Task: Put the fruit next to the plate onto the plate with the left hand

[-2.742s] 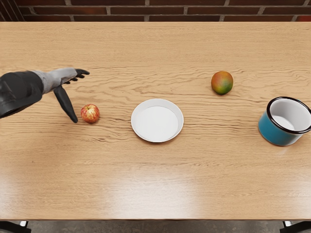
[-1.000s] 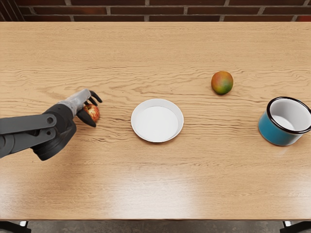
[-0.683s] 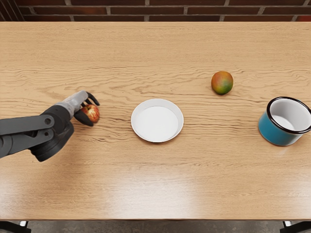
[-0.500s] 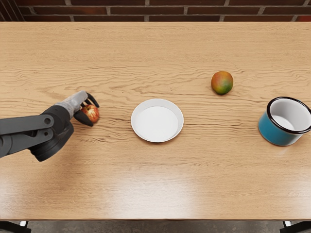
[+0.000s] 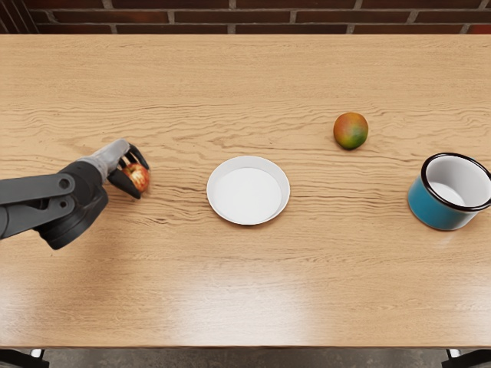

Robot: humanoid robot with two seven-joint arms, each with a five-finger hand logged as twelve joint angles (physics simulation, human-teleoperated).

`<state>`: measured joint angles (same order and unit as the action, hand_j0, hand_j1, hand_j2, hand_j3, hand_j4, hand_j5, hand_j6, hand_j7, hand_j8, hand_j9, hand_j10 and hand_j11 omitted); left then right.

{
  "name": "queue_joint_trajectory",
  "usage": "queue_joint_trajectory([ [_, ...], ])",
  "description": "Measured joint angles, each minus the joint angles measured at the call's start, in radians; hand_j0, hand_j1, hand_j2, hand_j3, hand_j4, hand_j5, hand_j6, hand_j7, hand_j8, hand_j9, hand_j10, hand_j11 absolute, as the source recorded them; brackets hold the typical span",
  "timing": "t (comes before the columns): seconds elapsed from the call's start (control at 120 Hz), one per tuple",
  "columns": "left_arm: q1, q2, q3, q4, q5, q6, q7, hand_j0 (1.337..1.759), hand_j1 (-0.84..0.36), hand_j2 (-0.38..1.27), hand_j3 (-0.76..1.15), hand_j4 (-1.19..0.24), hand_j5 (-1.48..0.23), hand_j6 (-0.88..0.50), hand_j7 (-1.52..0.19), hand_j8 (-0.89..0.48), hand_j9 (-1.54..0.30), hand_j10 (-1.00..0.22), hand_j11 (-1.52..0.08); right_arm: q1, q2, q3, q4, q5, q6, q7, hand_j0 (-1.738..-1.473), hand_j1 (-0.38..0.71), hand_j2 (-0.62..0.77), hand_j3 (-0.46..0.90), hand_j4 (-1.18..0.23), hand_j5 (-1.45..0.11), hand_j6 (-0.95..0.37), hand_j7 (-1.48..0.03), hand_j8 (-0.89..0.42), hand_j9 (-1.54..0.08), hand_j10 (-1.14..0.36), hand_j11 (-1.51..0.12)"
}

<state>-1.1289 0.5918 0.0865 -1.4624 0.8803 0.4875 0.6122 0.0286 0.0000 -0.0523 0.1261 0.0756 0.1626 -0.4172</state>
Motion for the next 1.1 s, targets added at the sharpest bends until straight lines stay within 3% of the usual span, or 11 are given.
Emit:
queue_joint_trajectory([
  [0.133,-0.045,0.017,-0.01,-0.025,-0.012,-0.003,0.0,1.654,-0.28,0.34,0.0,-0.63,-0.93,-0.41,-0.91,-0.43,-0.91,-0.69,-0.91,0.003,0.0,0.0,0.0,0.0,0.0,0.0,-1.658,-0.35,0.0,0.0,0.0,0.0,0.0,0.0,0.0,0.0,0.0,0.0],
  [0.175,-0.066,0.019,-0.013,-0.032,-0.023,-0.005,0.0,1.654,-0.27,0.29,0.0,-0.62,-0.93,-0.41,-0.91,-0.42,-0.92,-0.69,-0.92,0.005,0.0,0.0,0.0,0.0,0.0,0.0,-1.658,-0.35,0.0,0.0,0.0,0.0,0.0,0.0,0.0,0.0,0.0,0.0],
  [0.233,-0.092,0.02,-0.016,-0.041,-0.039,-0.009,0.0,1.654,-0.28,0.36,0.0,-0.62,-0.94,-0.4,-0.92,-0.42,-0.92,-0.7,-0.92,0.007,0.0,0.0,0.0,0.001,0.0,0.0,-1.658,-0.35,0.0,0.0,0.0,0.0,0.0,0.0,0.0,0.0,0.0,0.0],
  [0.467,-0.202,0.012,-0.019,-0.068,-0.094,-0.024,0.0,1.654,-0.29,0.34,0.0,-0.61,-0.96,-0.4,-0.93,-0.42,-0.94,-0.7,-0.93,0.014,0.0,0.001,0.0,0.001,0.0,0.0,-1.658,-0.35,0.0,0.0,0.0,0.0,0.0,0.0,0.0,0.0,0.0,0.0],
  [0.658,-0.274,-0.065,-0.02,-0.075,-0.141,-0.044,0.0,1.654,-0.27,0.31,0.0,-0.62,-0.97,-0.4,-0.94,-0.41,-0.95,-0.72,-0.94,0.017,0.0,0.002,0.0,0.001,-0.001,0.0,-1.658,-0.35,0.0,0.0,0.0,0.0,0.0,0.0,0.0,0.0,0.0,0.0],
  [0.867,-0.285,-0.198,-0.02,-0.074,-0.197,-0.055,0.0,1.654,-0.32,0.39,0.0,-0.59,-0.99,-0.36,-0.97,-0.38,-0.96,-0.72,-0.96,0.017,0.0,0.003,0.0,0.001,-0.001,0.0,-1.658,-0.35,0.0,0.0,0.0,0.0,0.0,0.0,0.0,0.0,0.0,0.0],
  [1.017,-0.283,-0.236,-0.02,-0.07,-0.216,-0.056,0.0,1.653,-0.3,0.33,0.0,-0.57,-1.02,-0.35,-1.0,-0.37,-0.99,-0.74,-0.99,0.017,0.0,0.003,0.0,0.0,-0.002,0.0,-1.658,-0.35,0.0,0.0,0.0,0.0,0.0,0.0,0.0,0.0,0.0,0.0],
  [1.1,-0.271,-0.25,-0.019,-0.057,-0.22,-0.057,-0.001,1.653,-0.32,0.4,0.0,-0.58,-1.03,-0.35,-1.02,-0.36,-1.0,-0.74,-1.0,0.018,0.0,0.003,0.0,0.0,-0.002,0.0,-1.658,-0.35,0.0,0.0,0.0,0.0,0.0,0.0,0.0,0.0,0.0,0.0],
])
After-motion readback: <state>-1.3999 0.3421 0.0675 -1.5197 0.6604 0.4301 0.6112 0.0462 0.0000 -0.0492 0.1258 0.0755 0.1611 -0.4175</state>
